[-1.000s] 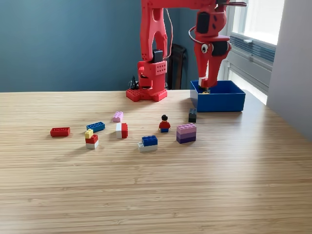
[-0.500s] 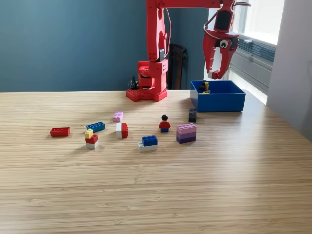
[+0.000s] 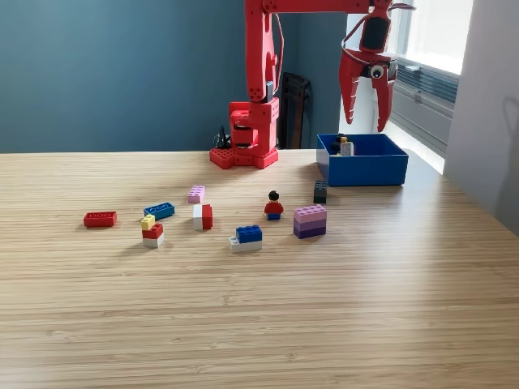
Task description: Grasp a lego block and put it in the bin.
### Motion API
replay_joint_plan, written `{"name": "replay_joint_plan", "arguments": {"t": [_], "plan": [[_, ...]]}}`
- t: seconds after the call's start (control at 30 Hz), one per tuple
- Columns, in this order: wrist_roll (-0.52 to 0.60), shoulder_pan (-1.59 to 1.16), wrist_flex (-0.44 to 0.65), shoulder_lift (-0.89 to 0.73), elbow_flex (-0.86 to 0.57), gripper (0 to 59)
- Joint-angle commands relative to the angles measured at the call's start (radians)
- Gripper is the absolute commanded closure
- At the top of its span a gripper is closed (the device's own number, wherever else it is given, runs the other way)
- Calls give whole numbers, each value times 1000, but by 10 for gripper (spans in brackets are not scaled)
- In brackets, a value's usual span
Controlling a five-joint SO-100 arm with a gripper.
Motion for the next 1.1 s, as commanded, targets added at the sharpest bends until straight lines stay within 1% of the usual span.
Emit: {"name": "replay_joint_plan", "arguments": {"t": [0.03,0.1,0.17,0.23,0.3,0.57,0.7,0.83,1.1], "plan": [[2,2,12,86,-69,401],[5,41,12,89,-72,475],[11,117,12,89,-81,533],[5,221,12,89,-89,567],[-18,336,12,89,-97,585],[-143,775,11,78,-104,585],[-209,933,9,84,-104,585],[-242,1006,8,87,-101,585],[-225,1005,-6,87,-41,585]]}}
